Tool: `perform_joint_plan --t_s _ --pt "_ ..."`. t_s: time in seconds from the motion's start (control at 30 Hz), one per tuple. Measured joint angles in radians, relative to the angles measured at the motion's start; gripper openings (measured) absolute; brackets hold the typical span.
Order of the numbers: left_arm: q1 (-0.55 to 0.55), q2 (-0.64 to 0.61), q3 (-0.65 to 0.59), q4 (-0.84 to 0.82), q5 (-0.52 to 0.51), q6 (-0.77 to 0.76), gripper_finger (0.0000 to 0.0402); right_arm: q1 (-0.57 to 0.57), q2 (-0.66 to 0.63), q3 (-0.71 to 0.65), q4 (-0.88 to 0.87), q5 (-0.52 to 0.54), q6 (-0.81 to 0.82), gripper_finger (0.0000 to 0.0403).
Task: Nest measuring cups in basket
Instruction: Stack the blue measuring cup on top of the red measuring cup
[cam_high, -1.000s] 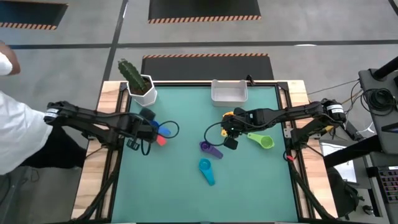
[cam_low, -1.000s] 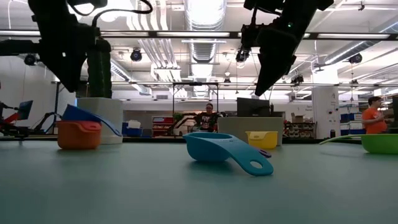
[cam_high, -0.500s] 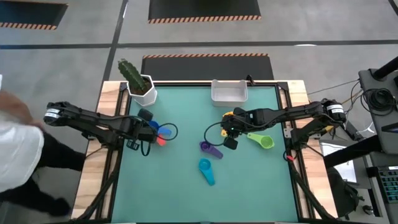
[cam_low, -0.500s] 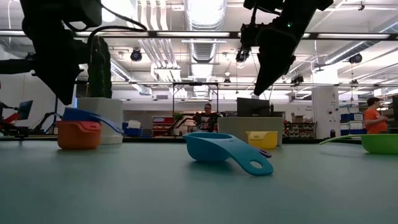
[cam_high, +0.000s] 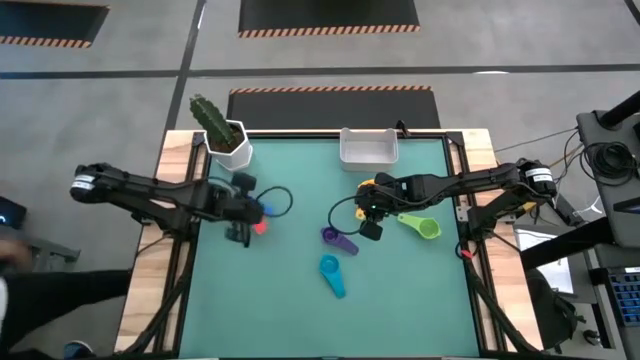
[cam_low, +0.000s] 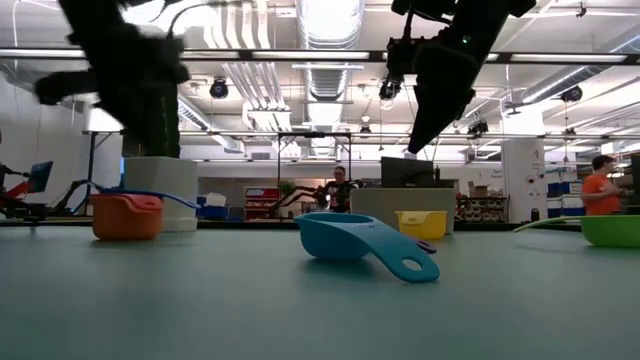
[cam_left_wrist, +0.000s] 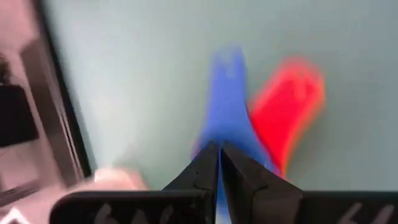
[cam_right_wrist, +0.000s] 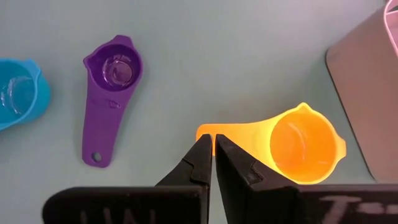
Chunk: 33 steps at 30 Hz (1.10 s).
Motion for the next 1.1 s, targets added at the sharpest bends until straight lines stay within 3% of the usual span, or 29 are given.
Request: perform_joint_plan --t_s 0.17,0.47,0.73,1.1 --pt "0.096 0.037 0.007 0.242 0.093 -0.083 0.0 0.0 0.0 0.0 0.0 0.0 -0.012 0.0009" --pt "0.283 0.221 0.007 0.266 0.126 -0.094 0.0 0.0 0.0 0.0 -0.001 0.0 -0.022 0.0009" --pt "0.289 0.313 0.035 0.221 0.134 -0.019 0.0 0.0 0.0 0.0 -0.005 0.0 -0.023 0.0009" --pt "0.289 0.334 0.039 0.162 0.188 -0.001 0.0 0.0 0.0 0.0 -0.008 -0.001 -0.023 0.0009"
